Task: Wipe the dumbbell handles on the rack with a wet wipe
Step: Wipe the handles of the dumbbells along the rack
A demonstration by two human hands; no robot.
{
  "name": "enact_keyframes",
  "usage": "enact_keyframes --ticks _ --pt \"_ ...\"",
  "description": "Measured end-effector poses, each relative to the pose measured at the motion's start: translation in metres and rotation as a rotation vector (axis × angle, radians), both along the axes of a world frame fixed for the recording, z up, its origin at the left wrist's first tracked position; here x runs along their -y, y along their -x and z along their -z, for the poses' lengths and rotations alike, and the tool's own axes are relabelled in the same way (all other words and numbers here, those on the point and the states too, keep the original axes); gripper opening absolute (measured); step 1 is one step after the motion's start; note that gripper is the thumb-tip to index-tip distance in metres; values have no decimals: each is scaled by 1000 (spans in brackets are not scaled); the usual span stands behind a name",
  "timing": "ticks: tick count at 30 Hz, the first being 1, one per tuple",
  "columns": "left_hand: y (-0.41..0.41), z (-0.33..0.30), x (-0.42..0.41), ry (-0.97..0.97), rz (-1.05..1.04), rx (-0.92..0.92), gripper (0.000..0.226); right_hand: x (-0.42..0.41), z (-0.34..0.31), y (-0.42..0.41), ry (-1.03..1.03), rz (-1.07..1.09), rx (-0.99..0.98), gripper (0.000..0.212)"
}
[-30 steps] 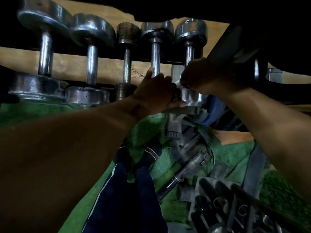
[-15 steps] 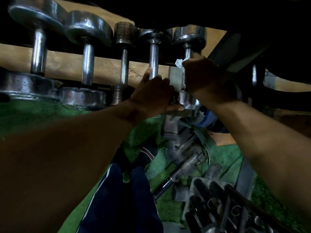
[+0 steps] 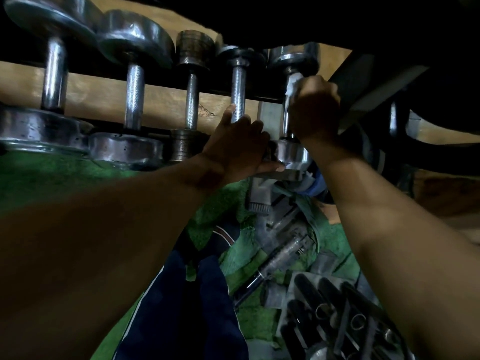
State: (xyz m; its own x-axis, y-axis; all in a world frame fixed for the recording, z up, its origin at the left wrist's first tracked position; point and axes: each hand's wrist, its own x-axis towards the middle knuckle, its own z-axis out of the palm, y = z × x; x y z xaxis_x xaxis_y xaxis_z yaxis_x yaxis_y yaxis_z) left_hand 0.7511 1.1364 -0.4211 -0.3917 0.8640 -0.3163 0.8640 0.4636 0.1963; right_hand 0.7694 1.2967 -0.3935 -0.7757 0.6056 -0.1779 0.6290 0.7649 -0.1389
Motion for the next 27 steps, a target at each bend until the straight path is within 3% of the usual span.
enact_keyframes --ticks 8,12,15,19,23,27 --pt "-1 -2 2 -29 4 -1 81 -16 -4 36 145 120 91 36" --pt "0 -2 2 -27 8 -7 85 -17 -4 33 210 116 98 27" --pt "0 -3 1 -19 4 7 82 -17 -5 24 252 119 217 23" --pt "0 -2 0 -24 7 5 85 -19 -7 19 421 177 236 28" --pt "-1 0 1 -39 -7 11 84 -16 -10 15 416 120 288 35" --pt "0 0 2 -42 -7 -12 85 -17 -9 1 346 -15 469 37"
